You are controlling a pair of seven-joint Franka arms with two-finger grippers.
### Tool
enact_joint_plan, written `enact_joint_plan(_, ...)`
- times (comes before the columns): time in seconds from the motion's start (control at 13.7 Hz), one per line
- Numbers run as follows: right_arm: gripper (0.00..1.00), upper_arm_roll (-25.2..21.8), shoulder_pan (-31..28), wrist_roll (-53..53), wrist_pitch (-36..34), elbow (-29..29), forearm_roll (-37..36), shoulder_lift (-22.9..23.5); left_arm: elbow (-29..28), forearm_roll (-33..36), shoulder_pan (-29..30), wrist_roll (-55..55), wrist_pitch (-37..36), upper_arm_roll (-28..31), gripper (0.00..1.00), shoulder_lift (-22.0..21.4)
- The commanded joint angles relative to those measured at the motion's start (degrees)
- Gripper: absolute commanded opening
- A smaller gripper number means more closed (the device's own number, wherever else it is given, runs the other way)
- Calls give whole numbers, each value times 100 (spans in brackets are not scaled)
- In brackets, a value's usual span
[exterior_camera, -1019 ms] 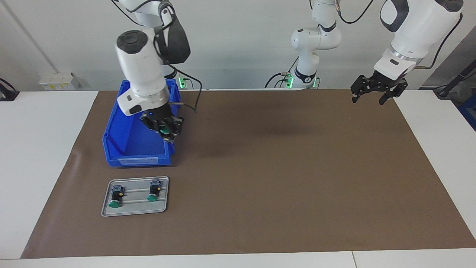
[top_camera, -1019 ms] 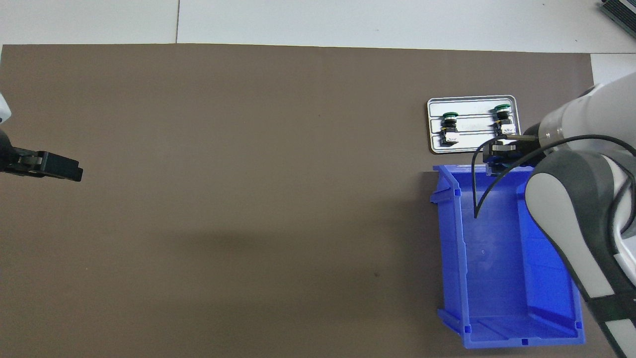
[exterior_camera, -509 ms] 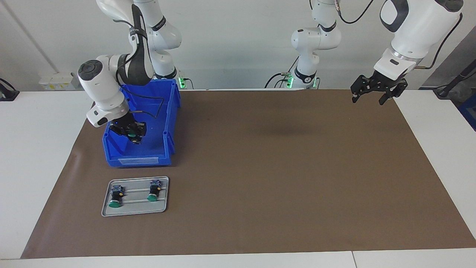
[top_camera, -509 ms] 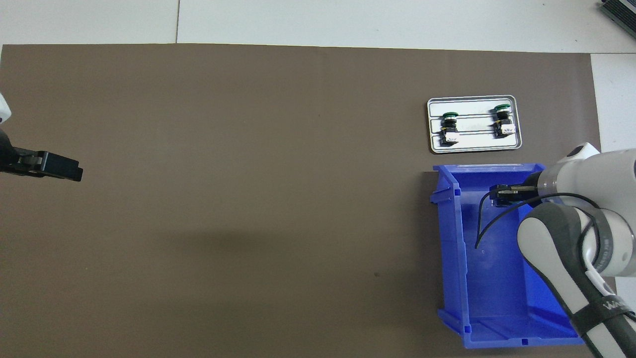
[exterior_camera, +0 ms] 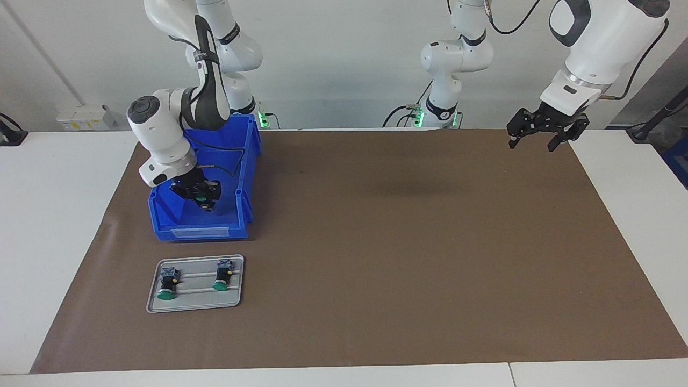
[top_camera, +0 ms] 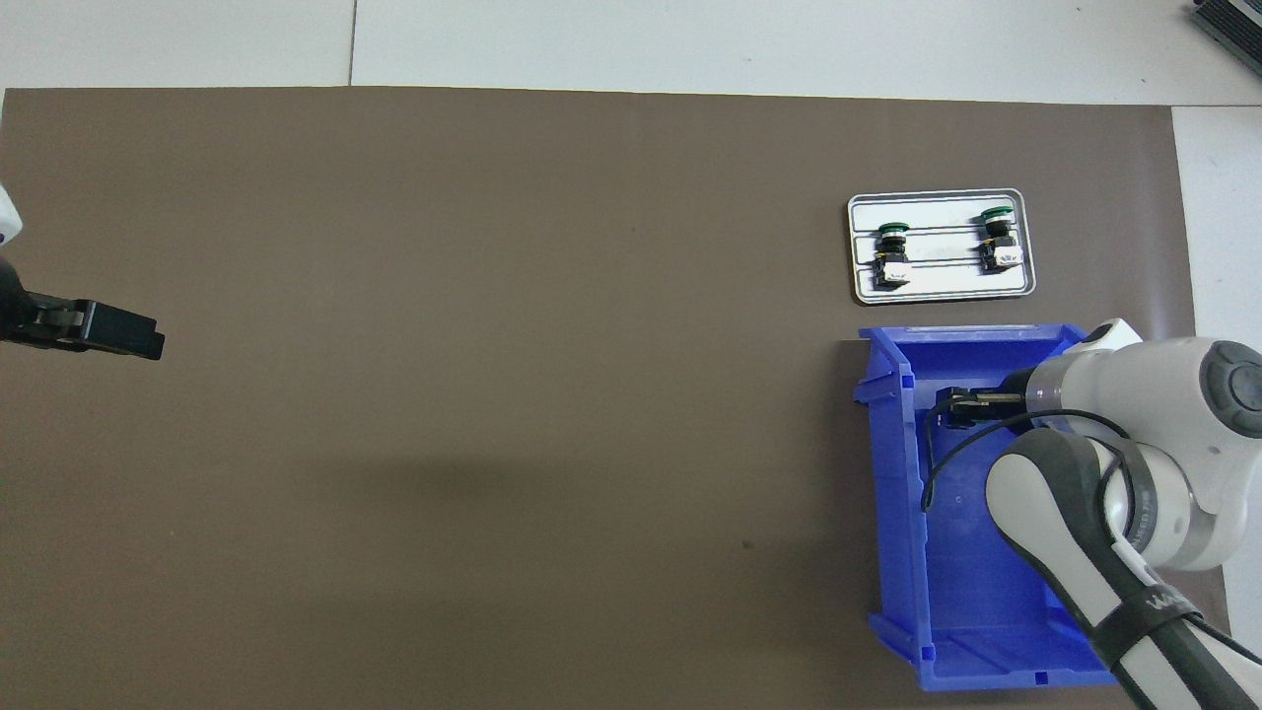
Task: Place and press button with both arms
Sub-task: 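Lower the button into the blue bin and open the right gripper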
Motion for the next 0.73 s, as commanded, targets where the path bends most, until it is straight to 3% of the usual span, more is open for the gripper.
enact_joint_plan(0.0, 58, 15, -9, -46, 152, -103, 156, 15, -144, 57, 40, -42, 40, -24, 100, -134)
enact_joint_plan(0.15, 74, 15, -9, -54, 143, -94, 156, 15, -144, 57, 40, -42, 31, -24, 100, -134)
enact_joint_plan(0.29, 98, 24, 0, -54, 108, -59, 147, 15, -144, 57, 40, -42, 31, -24, 100, -134)
enact_joint_plan(0.51, 99, 15, 0, -72, 12, 221, 147, -73, -144, 57, 40, -42, 31, -24, 100, -134)
enact_joint_plan(0.65, 100, 24, 0, -46, -435, 659, 147, -134, -144, 57, 40, -42, 31, -24, 100, -143)
